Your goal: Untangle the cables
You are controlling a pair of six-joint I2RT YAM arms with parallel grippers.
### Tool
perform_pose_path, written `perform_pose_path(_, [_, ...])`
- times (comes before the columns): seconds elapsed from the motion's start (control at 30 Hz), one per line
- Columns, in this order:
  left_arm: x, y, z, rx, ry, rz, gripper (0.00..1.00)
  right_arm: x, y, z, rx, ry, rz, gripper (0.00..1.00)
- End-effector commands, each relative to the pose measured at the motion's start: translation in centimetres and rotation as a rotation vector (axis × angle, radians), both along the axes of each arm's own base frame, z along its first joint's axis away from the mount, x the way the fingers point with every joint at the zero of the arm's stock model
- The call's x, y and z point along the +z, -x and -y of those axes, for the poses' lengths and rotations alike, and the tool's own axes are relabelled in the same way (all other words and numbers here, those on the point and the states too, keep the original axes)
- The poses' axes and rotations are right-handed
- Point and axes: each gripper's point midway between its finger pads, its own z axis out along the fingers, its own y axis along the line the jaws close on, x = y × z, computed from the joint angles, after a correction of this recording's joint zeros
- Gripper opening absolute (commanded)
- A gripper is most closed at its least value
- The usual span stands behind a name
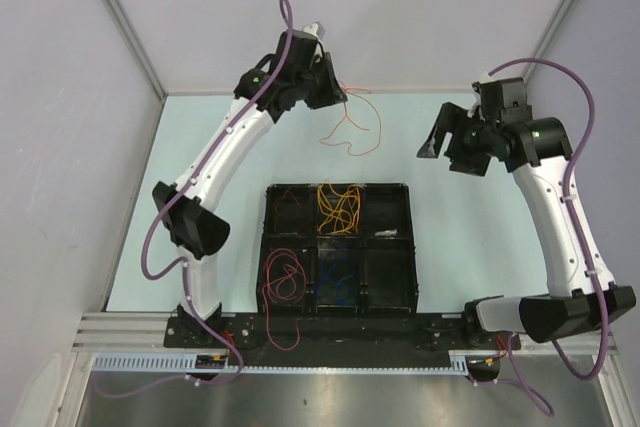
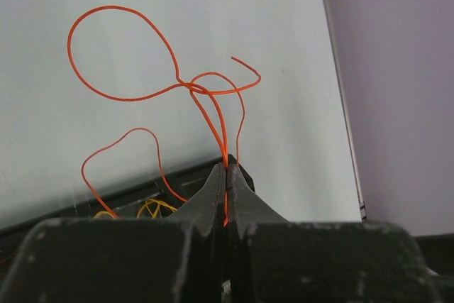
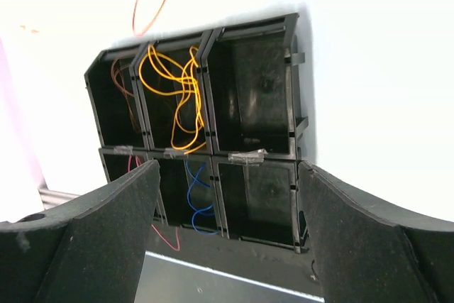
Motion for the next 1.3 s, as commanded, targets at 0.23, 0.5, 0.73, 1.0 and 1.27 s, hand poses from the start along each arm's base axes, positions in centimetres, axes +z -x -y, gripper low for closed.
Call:
perform_pose_path(0.23, [6.0, 7.1, 4.2, -0.123, 0.105, 0.045, 0.0, 1.5, 0.9, 2.4, -0.087, -0.059, 0.079, 0.84])
perform_pose_path(0.5, [5.3, 10.5, 8.2, -0.225, 0.184, -0.016, 0.0, 1.5, 1.6, 3.0, -0.104, -0.052, 0.087, 0.84])
perform_pose_path(0.73, [2.4, 13.7, 10.5, -0.306, 0.212, -0.098, 0.0, 1.5, 2.2, 3.3, -0.115, -0.05, 0.095, 0.84])
perform_pose_path(1.0, [-4.2, 15.8, 10.3, -0.336, 0.197, -0.211, 0.0, 0.8, 3.0, 3.3, -0.107, -0.054, 0.078, 0.84])
perform_pose_path(1.27, [-7.1, 15.9, 10.4, -0.34, 0.12, -0.221, 0.0, 0.0, 3.5, 2.9, -0.085, -0.062, 0.052, 0.84])
